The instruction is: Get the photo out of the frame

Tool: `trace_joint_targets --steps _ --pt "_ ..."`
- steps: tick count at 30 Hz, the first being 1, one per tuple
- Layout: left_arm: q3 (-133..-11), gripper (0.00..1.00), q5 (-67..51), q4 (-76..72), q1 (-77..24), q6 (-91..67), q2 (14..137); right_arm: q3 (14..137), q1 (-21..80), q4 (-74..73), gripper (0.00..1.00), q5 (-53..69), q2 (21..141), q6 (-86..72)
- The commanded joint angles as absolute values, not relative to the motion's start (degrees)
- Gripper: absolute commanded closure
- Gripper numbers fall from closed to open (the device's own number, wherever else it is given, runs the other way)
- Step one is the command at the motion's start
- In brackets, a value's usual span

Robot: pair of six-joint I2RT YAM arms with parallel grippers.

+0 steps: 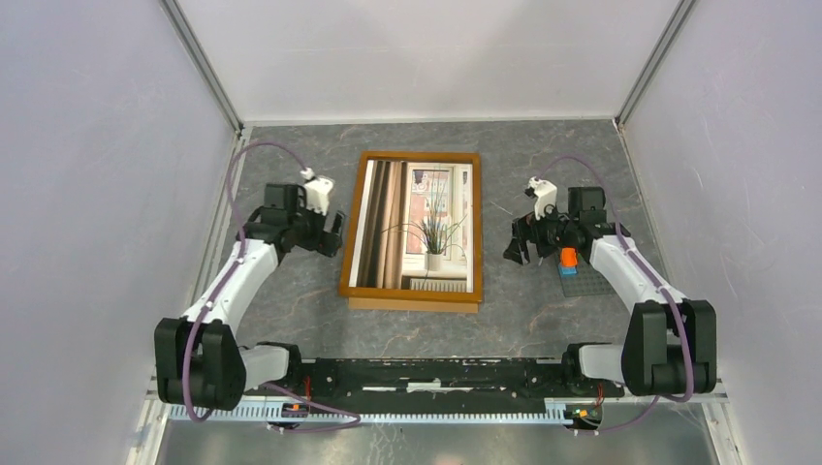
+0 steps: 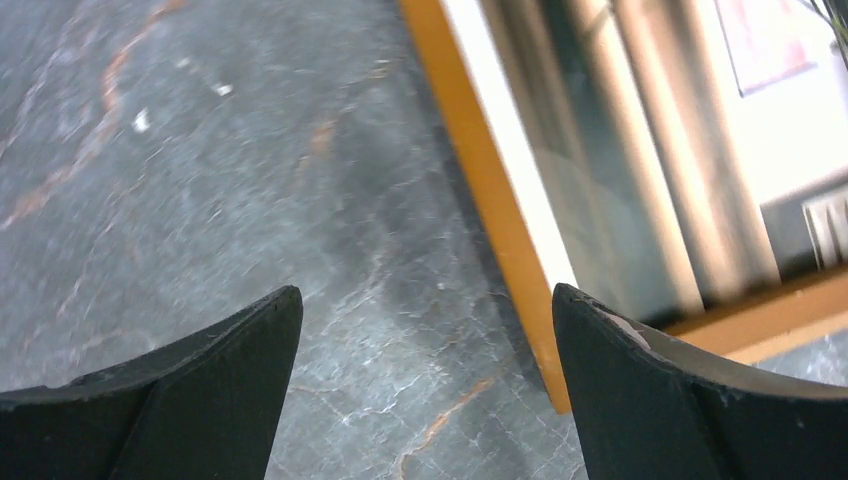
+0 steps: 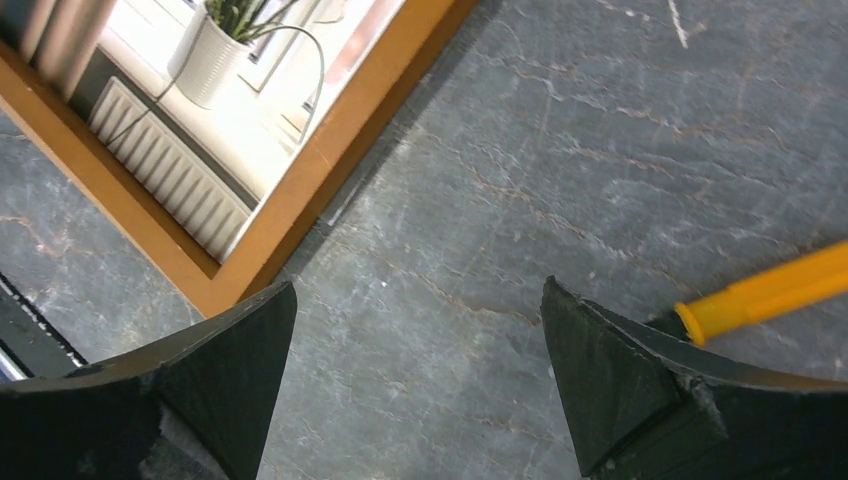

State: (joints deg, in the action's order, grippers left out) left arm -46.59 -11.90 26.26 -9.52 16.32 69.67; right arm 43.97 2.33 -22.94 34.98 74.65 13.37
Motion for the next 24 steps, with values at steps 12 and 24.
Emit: trace_joint_targets --steps 12,24 --pt "-56.6 0.0 -8.6 37.1 6.1 4.0 76.3 42.2 -6.1 -18.3 0.02 32.8 71.9 12.4" --pt "-62.4 0.0 -7.1 37.6 7.6 1.1 81.8 45.9 -6.6 -18.7 0.02 33.1 75.5 12.5"
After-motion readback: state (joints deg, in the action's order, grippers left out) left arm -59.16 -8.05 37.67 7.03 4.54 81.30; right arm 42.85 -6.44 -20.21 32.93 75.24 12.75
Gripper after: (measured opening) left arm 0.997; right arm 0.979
